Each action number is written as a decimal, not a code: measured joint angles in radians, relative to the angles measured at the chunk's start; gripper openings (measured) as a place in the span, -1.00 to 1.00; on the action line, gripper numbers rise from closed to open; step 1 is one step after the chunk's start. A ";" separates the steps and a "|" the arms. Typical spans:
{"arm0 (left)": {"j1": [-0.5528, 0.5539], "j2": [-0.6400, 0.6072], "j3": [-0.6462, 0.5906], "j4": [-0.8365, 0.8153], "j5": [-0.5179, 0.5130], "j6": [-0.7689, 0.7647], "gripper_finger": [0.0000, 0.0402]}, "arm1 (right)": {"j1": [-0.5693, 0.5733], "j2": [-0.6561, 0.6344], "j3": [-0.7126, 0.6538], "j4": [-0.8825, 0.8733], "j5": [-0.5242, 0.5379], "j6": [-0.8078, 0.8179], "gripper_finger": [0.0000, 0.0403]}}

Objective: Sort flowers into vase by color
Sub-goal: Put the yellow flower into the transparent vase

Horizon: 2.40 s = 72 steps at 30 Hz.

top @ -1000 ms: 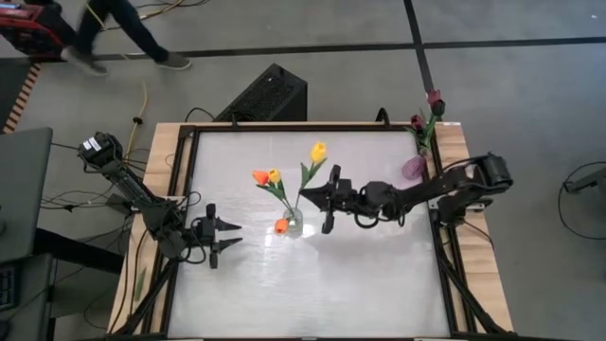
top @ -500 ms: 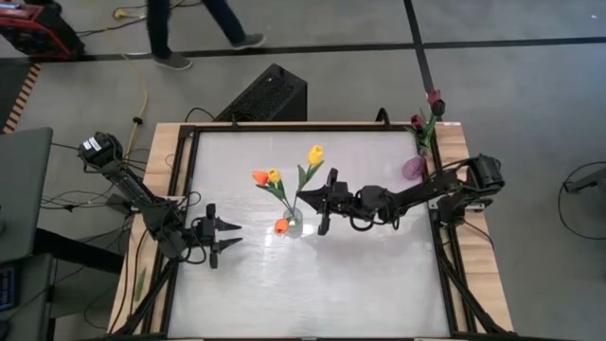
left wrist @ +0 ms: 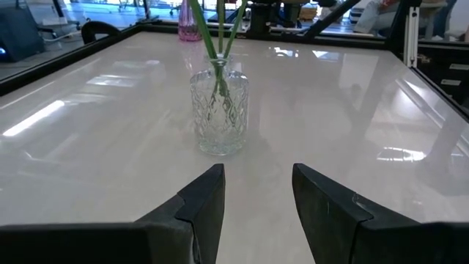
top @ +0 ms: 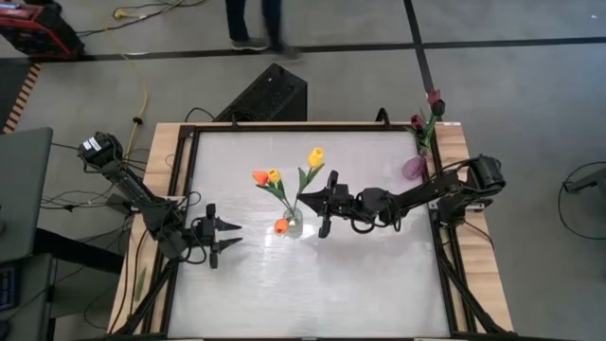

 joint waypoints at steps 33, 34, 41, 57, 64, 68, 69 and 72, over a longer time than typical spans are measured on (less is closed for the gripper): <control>0.000 0.000 0.000 0.000 -0.006 -0.010 -0.26 | -0.033 0.009 0.000 -0.380 0.028 0.056 -0.91; 0.000 0.000 0.000 0.000 -0.006 -0.010 -0.26 | -0.033 0.009 0.000 -0.381 0.027 0.055 -0.91; 0.000 0.000 0.000 0.000 -0.006 -0.011 -0.26 | -0.028 0.009 0.000 -0.383 0.023 0.054 -0.74; 0.000 0.000 0.000 -0.001 -0.006 -0.011 -0.26 | -0.028 0.008 0.021 -0.371 0.024 0.027 -0.71; 0.000 0.000 0.000 -0.001 -0.001 -0.011 -0.26 | -0.028 -0.036 0.053 -0.502 0.024 0.026 -0.65; 0.000 0.000 0.000 -0.001 -0.001 -0.011 -0.26 | -0.028 -0.095 0.069 -0.661 0.024 0.061 -0.51; 0.000 0.000 0.000 -0.003 0.000 -0.010 -0.26 | -0.028 -0.108 0.073 -0.695 0.024 0.067 -0.46; 0.000 0.000 0.000 -0.004 0.000 -0.009 -0.26 | -0.028 -0.145 0.079 -0.776 0.024 0.070 -0.31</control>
